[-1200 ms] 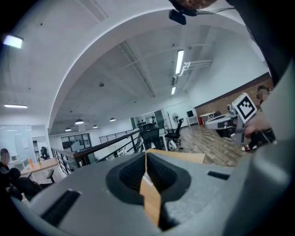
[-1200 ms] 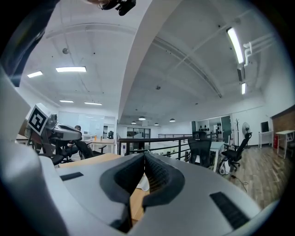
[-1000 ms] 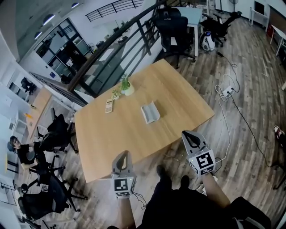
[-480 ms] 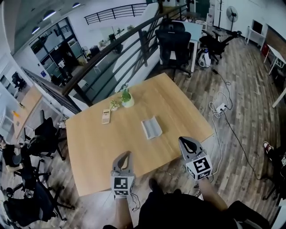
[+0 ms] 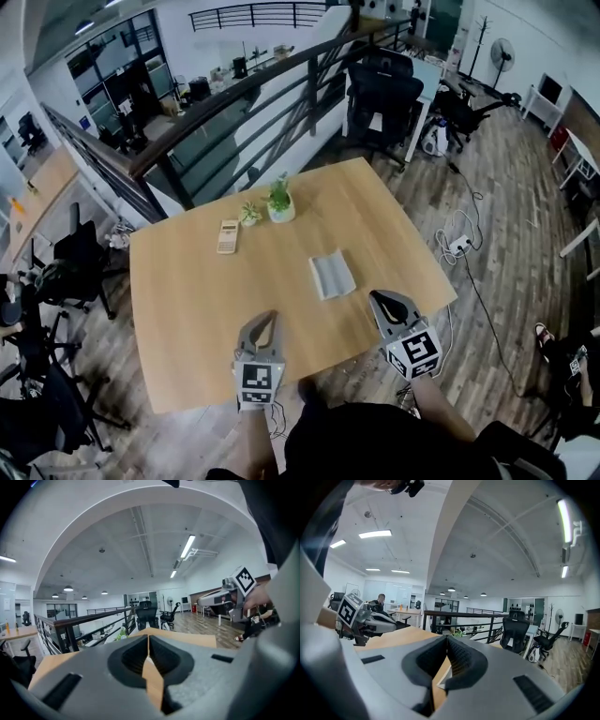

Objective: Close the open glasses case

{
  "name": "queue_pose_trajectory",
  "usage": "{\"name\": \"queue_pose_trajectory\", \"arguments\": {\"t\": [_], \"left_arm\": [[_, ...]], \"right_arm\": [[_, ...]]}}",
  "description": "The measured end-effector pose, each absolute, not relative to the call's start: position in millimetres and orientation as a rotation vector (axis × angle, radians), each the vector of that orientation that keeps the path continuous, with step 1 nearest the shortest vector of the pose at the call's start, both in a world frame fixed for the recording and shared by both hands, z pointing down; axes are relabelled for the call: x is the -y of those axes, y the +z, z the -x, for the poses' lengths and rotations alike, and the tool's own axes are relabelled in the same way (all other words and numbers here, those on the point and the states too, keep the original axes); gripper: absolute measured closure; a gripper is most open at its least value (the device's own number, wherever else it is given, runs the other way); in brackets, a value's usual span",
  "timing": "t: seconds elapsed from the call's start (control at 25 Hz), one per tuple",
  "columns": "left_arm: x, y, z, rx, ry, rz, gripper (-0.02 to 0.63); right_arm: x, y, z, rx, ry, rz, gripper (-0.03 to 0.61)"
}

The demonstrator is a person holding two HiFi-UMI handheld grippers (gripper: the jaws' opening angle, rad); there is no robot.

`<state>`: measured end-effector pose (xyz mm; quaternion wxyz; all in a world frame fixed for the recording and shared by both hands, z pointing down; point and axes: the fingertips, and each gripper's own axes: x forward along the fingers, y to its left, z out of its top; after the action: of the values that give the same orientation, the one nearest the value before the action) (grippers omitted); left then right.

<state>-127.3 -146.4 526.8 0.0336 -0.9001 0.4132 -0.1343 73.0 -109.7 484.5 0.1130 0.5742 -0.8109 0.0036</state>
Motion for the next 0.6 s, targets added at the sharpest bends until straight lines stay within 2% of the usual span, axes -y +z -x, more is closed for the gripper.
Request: {"name": "queue_pose_trajectory", "arguments": {"t": [0.36, 0.6], "left_arm": [[170.8, 532.6, 142.0, -1.287, -0.392, 2.82, 0.604], [188.9, 528.4, 147.0, -1.463, -0.385, 2.816, 0.604]], "right_arm": [[139.7, 502.4, -53.2, 2.357, 0.081, -1.64, 0.563], [168.1, 497.6, -60.7, 2.419, 0.084, -1.599, 0.563]]}}
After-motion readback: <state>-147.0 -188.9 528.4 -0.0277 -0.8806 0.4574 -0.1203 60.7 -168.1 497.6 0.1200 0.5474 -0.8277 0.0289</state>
